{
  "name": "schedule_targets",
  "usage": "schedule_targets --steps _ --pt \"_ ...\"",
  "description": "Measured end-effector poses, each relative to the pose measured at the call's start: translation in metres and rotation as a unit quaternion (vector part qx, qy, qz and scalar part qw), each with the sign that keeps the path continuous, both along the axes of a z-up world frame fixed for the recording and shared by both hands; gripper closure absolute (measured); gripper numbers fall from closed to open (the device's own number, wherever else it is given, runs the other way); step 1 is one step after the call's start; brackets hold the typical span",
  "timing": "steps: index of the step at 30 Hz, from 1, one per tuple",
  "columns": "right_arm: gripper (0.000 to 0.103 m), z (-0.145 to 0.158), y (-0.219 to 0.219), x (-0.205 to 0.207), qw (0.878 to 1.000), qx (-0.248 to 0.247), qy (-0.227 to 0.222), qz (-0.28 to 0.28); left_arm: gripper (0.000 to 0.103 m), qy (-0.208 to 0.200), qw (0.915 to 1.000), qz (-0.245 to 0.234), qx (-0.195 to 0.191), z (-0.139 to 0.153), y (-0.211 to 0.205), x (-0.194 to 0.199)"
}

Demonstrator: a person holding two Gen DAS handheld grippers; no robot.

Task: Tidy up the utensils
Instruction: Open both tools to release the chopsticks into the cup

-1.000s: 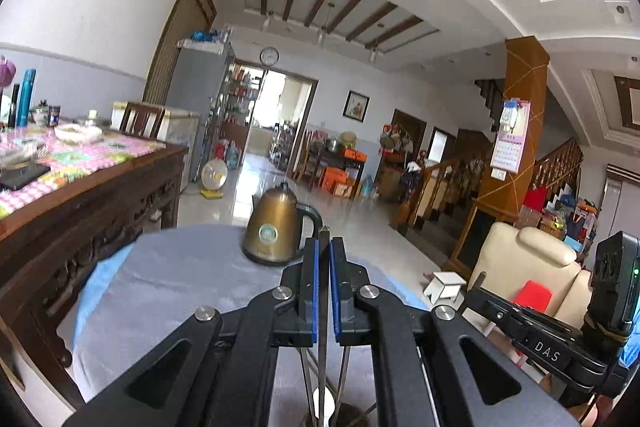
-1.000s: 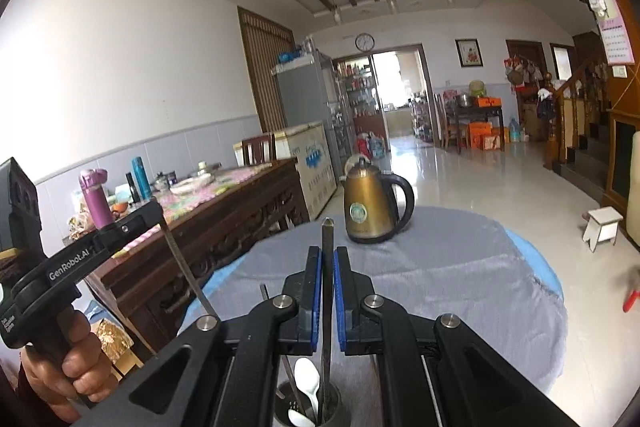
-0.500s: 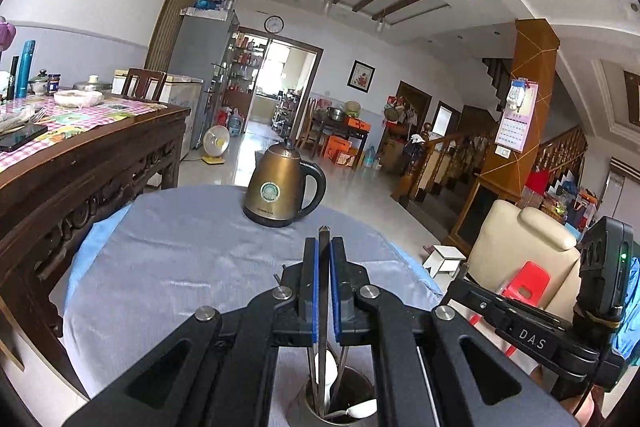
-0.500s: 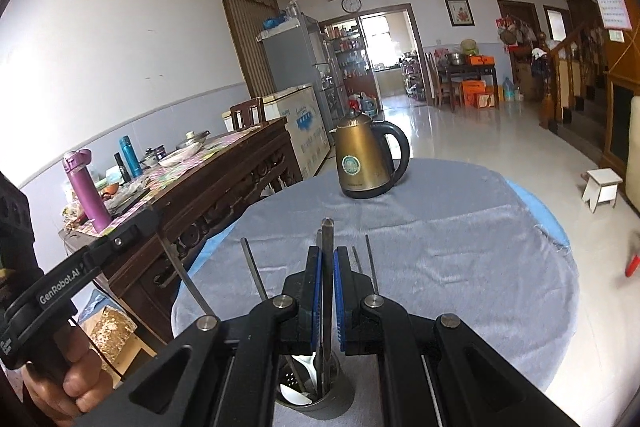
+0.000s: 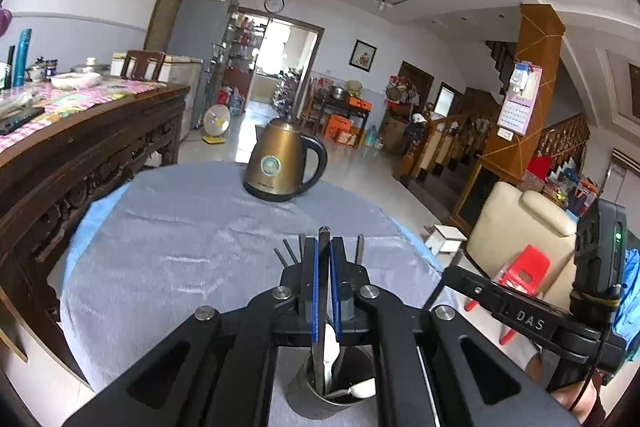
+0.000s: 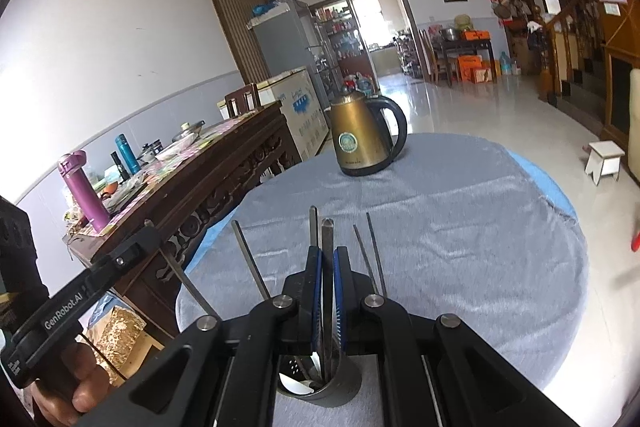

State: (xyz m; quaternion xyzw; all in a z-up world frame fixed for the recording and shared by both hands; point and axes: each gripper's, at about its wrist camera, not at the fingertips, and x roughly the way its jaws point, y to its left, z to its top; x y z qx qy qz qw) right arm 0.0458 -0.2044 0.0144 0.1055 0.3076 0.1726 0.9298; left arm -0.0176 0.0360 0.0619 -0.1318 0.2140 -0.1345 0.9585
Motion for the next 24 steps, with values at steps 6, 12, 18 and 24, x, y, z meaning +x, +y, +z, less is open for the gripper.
schedule_targets --steps 6,12,18,24 --pt "0.090 -0.003 -0.003 0.002 1.000 0.017 0.022 0.004 0.076 0.028 0.9993 -0.025 -0.010 -0.006 -0.002 0.001" --pt "0.055 0.005 -0.026 -0.005 0.998 0.058 -0.005 -0.023 0.047 -0.003 1.0000 0.005 0.000 0.003 0.012 -0.010" --pt "0.055 0.001 -0.049 0.002 0.995 0.080 -0.003 -0.059 0.045 0.013 0.9989 0.041 -0.018 -0.004 0.037 -0.001" --pt "0.055 -0.023 -0.058 0.017 0.993 0.093 0.037 -0.069 0.045 0.044 0.9963 0.074 -0.003 -0.022 0.047 0.015"
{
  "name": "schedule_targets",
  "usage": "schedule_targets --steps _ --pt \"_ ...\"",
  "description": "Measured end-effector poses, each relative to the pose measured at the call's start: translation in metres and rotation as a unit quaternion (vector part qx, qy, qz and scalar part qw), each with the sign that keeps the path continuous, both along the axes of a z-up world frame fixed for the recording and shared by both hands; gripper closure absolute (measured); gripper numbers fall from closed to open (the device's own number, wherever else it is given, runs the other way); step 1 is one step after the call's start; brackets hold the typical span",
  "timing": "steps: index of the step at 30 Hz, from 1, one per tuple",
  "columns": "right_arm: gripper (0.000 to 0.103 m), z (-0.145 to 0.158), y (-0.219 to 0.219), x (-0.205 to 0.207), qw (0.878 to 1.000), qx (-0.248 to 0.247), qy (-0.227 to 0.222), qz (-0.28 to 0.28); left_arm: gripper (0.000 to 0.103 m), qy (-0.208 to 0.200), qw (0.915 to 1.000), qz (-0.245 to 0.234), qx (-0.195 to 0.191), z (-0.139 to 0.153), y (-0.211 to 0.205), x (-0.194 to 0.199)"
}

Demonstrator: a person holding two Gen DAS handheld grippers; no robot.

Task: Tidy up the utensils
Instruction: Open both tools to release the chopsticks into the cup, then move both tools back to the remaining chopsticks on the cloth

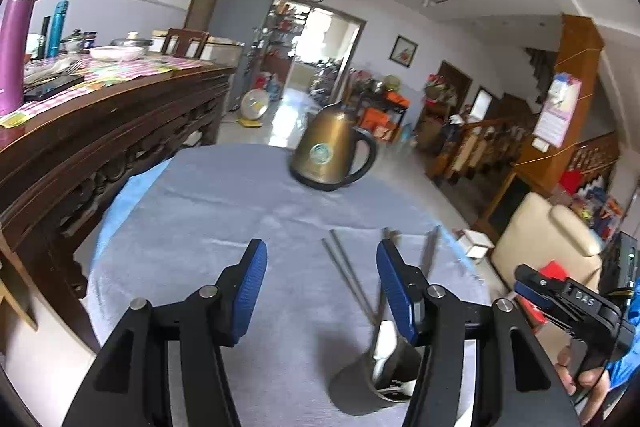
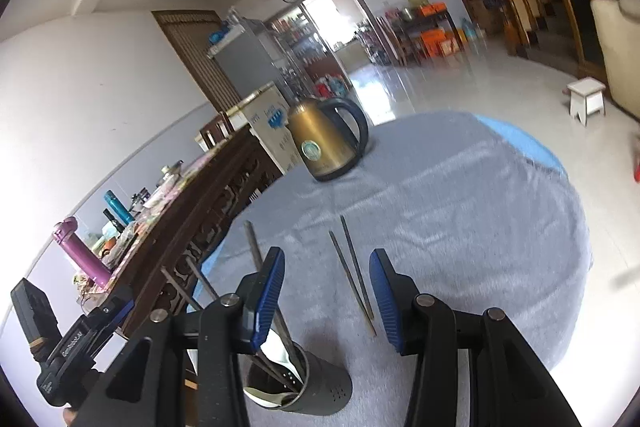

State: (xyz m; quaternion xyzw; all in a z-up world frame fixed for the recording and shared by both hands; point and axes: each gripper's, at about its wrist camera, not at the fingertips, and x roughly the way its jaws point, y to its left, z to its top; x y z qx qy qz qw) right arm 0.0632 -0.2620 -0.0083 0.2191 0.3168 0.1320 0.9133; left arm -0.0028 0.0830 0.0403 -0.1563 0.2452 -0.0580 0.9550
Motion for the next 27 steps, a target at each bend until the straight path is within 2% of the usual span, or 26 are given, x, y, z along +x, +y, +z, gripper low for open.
schedule_targets --steps 4,14,27 --pt "0.055 -0.013 0.002 0.007 1.000 0.001 0.019 0.007 0.043 0.022 0.9990 0.026 0.031 -0.010 0.000 0.010" --pt "0.055 -0.033 0.007 0.019 0.999 -0.005 0.045 0.015 0.041 0.066 0.9917 0.081 0.074 -0.034 0.011 0.028" --pt "0.055 -0.056 0.016 0.038 0.997 -0.010 0.078 0.025 0.040 0.112 0.9857 0.094 0.084 -0.061 0.022 0.049"
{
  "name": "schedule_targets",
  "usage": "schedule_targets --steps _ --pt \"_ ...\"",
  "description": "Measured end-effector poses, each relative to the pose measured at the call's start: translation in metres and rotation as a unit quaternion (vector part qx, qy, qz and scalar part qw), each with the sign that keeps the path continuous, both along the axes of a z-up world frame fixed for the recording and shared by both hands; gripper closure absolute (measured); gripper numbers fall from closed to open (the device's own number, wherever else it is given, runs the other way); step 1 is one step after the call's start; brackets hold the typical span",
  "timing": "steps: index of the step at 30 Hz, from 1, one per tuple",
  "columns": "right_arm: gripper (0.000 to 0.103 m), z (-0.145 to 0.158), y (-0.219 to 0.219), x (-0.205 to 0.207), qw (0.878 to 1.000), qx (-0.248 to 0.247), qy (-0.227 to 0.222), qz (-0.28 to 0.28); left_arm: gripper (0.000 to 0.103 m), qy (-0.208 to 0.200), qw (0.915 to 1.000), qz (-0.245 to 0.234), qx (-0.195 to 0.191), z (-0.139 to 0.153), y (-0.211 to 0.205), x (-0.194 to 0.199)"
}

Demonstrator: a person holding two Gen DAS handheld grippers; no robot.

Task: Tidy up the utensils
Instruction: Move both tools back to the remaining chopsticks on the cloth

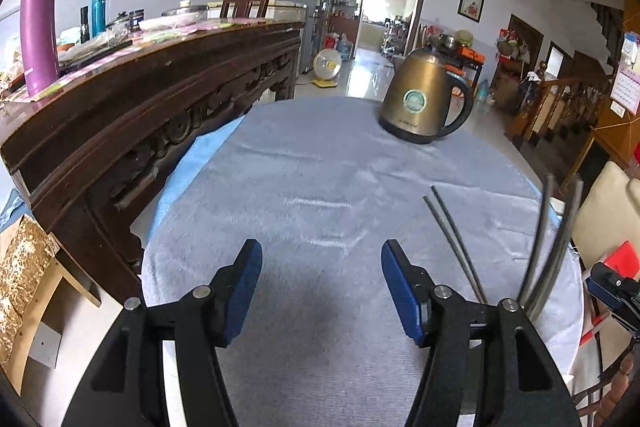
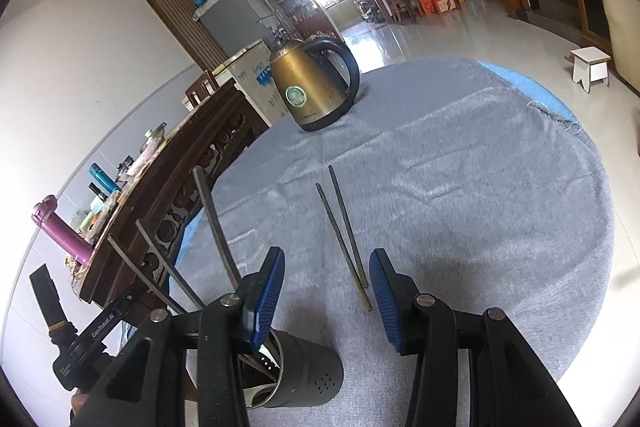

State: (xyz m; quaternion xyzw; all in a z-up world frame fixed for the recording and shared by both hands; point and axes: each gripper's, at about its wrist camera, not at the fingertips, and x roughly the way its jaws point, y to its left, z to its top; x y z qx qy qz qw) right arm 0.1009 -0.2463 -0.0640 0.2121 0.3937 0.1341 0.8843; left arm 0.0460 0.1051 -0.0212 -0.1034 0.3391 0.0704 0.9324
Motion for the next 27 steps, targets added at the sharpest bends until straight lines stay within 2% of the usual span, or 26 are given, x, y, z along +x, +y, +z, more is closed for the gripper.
schedule_targets --steps 27 --pt "0.055 -0.069 -0.012 0.049 0.995 0.025 0.095 -0.002 0.040 0.095 0.9954 0.001 0.017 -0.054 -0.003 0.065"
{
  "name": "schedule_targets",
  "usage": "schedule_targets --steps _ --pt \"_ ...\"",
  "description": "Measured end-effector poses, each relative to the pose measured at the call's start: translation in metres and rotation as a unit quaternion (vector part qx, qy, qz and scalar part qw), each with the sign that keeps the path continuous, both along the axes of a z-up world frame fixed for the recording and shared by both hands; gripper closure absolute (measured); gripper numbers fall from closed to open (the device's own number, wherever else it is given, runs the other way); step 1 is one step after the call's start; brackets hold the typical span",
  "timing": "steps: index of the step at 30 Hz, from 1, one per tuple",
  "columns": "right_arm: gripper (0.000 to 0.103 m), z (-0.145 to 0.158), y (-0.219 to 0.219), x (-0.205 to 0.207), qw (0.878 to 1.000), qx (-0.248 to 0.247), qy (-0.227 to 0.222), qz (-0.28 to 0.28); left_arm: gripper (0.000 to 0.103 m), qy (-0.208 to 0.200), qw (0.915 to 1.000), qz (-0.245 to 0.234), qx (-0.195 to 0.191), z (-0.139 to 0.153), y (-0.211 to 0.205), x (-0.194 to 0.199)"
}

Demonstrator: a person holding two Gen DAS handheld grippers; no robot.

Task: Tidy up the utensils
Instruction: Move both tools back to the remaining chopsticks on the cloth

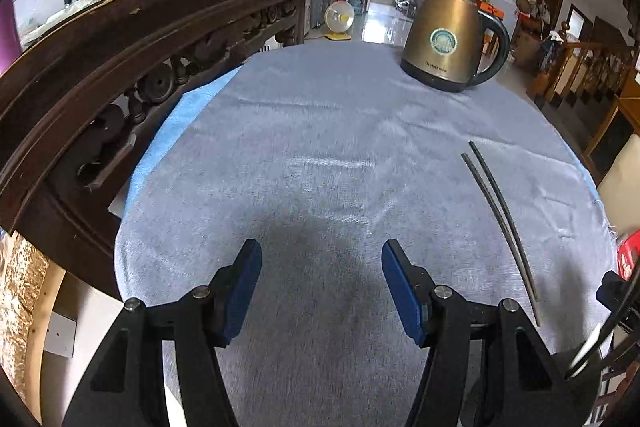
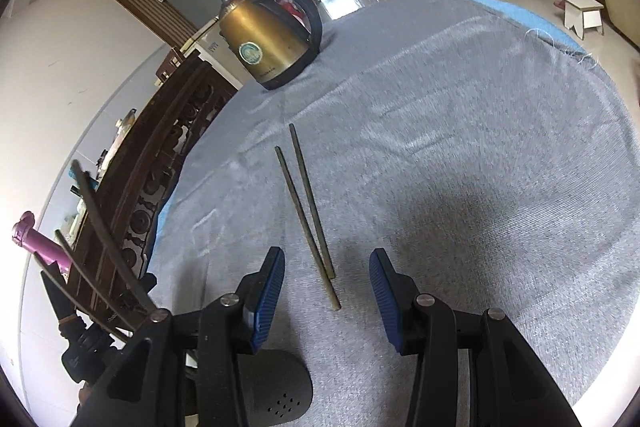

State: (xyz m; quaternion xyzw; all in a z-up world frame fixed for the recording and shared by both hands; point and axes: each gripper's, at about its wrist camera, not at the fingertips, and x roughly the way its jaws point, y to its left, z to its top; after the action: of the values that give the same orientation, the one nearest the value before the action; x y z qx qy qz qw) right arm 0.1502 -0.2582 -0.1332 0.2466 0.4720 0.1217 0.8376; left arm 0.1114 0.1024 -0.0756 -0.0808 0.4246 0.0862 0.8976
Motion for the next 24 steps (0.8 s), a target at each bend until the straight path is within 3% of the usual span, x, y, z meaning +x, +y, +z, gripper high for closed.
schedule_targets --steps 13,24 --pt "0.055 -0.033 -0.002 0.018 0.999 0.009 0.044 0.005 0.040 0.056 0.9938 -0.062 -0.074 -0.033 -0.012 0.073" --pt "0.055 -0.046 -0.017 0.027 0.998 0.017 0.052 -0.005 0.040 0.082 0.9794 -0.145 -0.114 -0.044 -0.085 0.147"
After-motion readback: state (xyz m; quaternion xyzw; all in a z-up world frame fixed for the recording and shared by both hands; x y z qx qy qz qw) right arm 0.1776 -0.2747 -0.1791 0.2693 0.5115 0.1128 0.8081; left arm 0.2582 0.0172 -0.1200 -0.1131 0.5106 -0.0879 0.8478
